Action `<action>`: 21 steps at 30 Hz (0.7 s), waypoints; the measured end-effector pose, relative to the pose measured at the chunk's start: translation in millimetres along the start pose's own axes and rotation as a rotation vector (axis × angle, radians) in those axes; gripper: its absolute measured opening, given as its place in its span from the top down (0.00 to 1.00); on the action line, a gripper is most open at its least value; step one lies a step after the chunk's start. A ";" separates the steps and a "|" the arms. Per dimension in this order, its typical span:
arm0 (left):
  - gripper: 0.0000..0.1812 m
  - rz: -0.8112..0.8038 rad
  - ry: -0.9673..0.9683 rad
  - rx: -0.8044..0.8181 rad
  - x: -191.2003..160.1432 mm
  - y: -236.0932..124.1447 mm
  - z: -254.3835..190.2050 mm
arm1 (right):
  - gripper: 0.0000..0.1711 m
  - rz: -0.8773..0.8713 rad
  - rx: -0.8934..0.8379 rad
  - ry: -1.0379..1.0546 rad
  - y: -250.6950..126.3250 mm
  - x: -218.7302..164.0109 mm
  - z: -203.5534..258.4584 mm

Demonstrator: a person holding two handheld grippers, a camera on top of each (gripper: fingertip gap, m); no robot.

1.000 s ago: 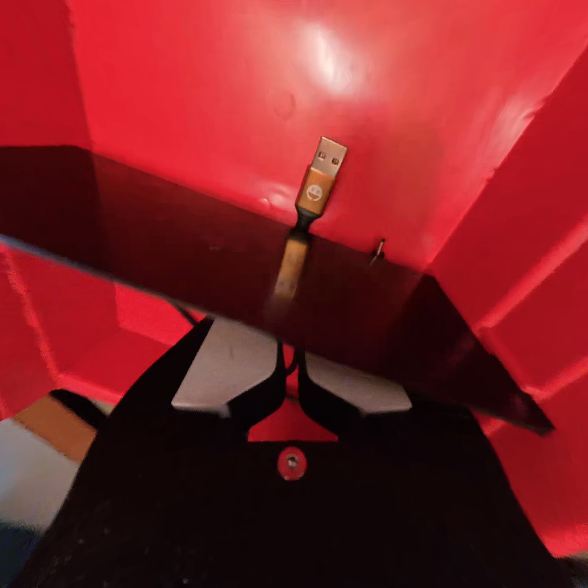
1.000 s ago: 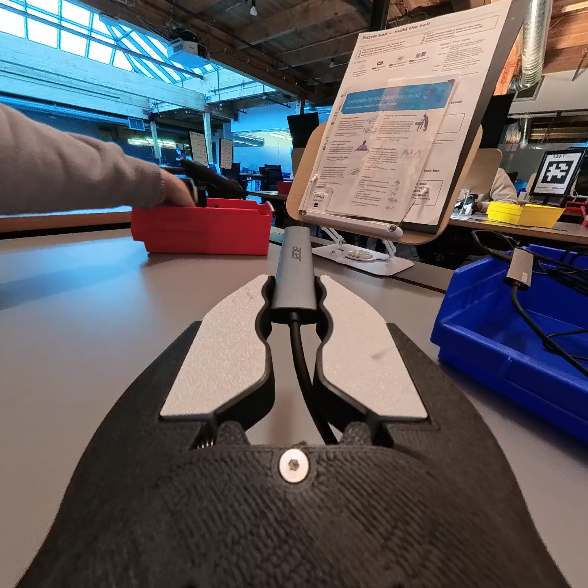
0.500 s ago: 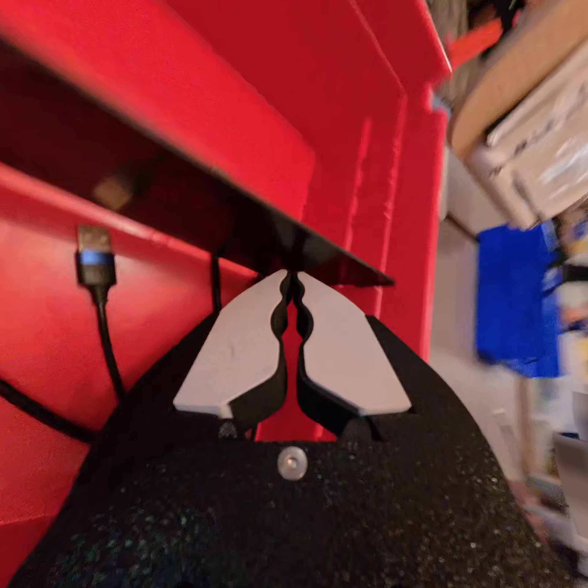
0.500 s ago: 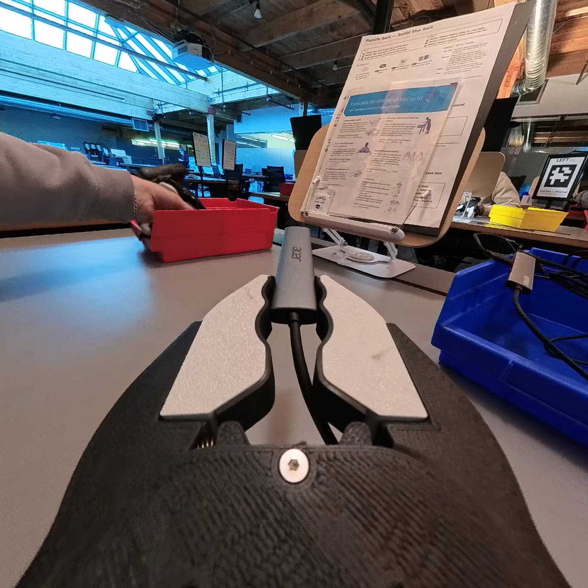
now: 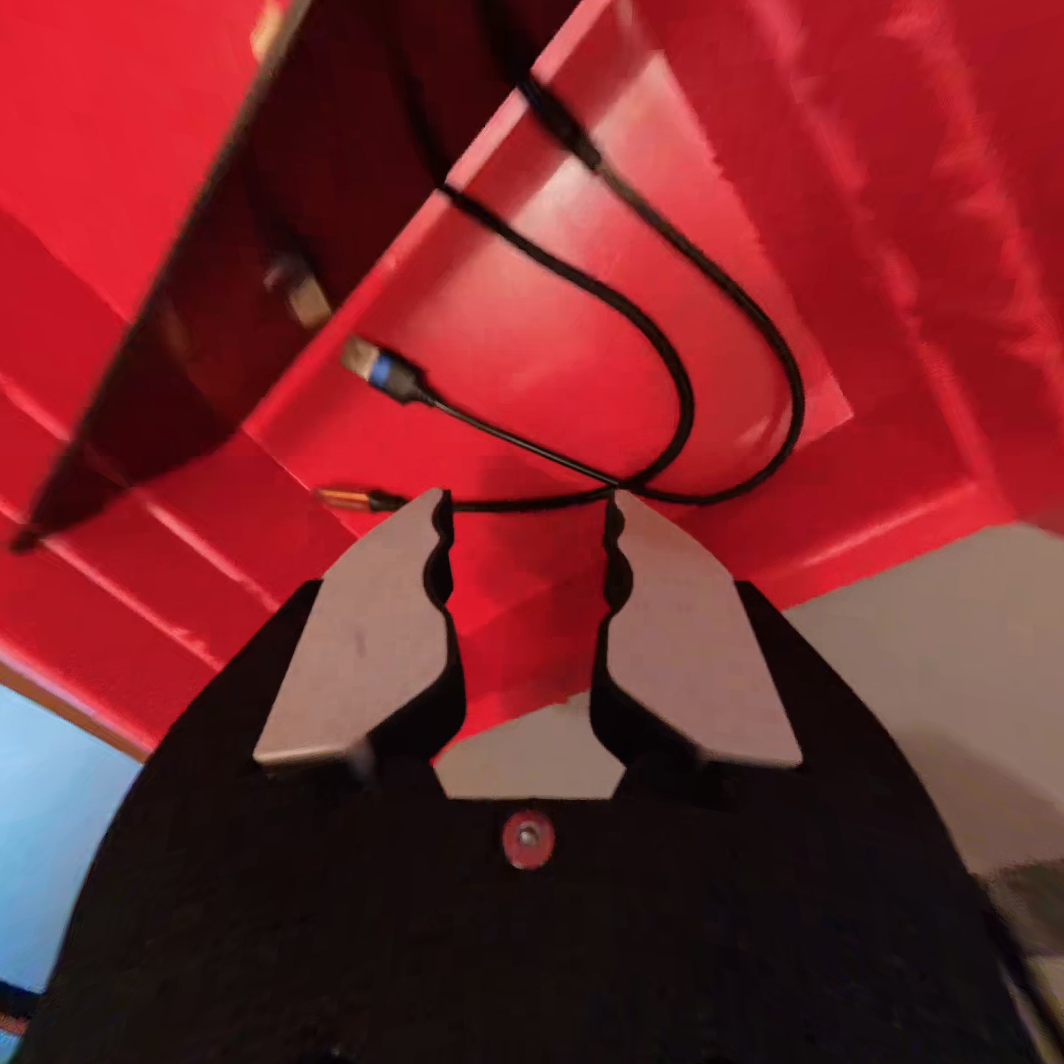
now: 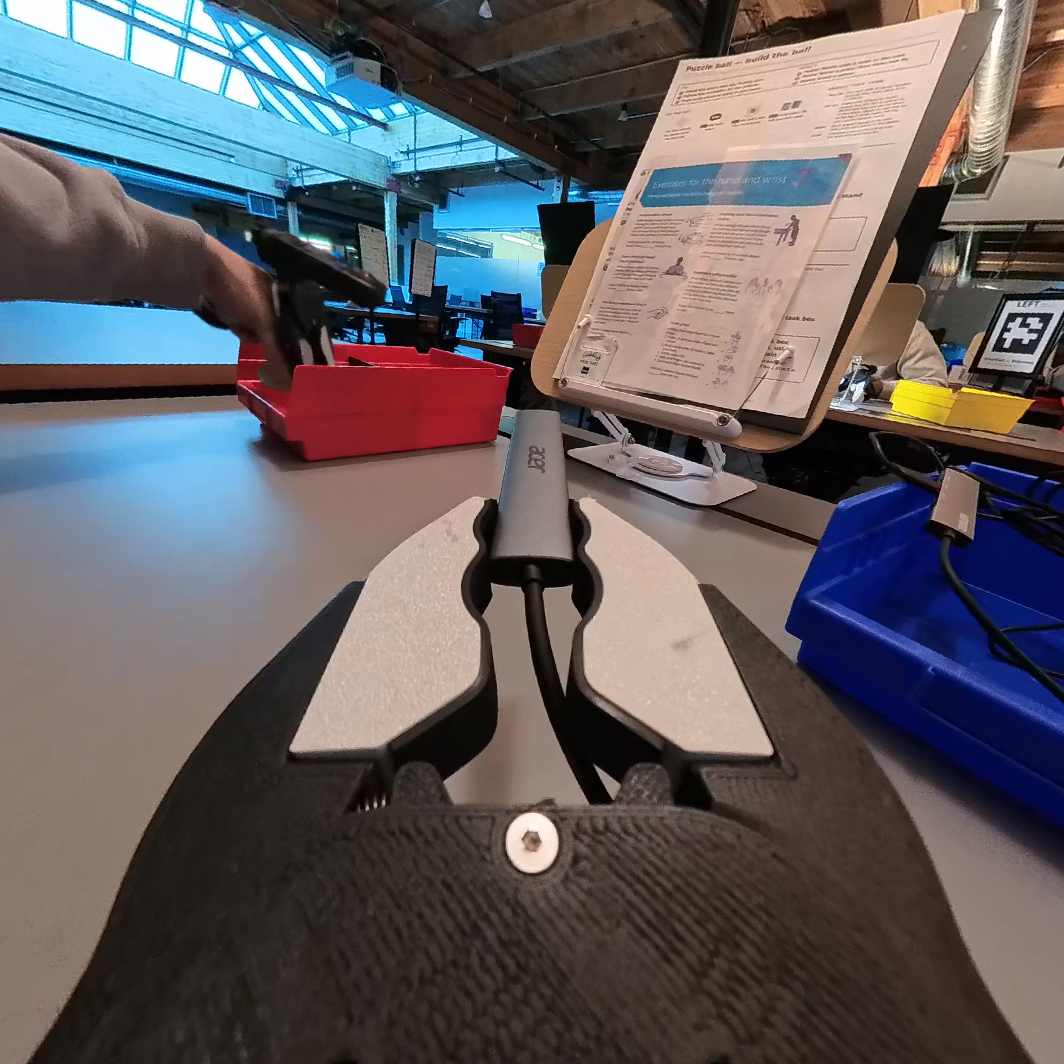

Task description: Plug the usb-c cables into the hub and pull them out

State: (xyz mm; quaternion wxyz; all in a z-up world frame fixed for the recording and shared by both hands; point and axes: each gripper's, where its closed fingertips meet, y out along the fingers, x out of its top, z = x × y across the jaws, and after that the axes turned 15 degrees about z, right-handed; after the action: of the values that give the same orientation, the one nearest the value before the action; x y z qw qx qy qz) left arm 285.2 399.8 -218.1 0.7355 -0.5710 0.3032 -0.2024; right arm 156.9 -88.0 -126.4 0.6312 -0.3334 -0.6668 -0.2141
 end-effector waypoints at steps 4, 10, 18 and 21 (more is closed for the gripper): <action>0.77 -0.027 -0.304 -0.254 14.5 12.6 -9.8 | 0.86 0.001 -0.002 0.000 0.5 -0.2 -1.2; 0.91 0.065 -0.467 -0.247 9.2 29.0 1.4 | 0.86 0.002 -0.004 -0.016 0.6 -0.2 0.8; 0.99 0.149 -0.374 0.011 -22.6 -19.6 29.4 | 0.86 0.004 0.000 -0.025 1.1 -0.5 1.2; 0.99 0.216 -0.216 0.182 -31.4 -40.2 34.9 | 0.86 0.002 -0.001 -0.025 0.6 -0.6 -0.2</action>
State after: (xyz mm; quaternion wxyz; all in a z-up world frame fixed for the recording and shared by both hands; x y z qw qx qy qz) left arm 287.8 434.3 -166.9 0.8300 -0.4845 0.2624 -0.0864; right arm 157.5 -87.8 -127.0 0.6229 -0.3371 -0.6741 -0.2098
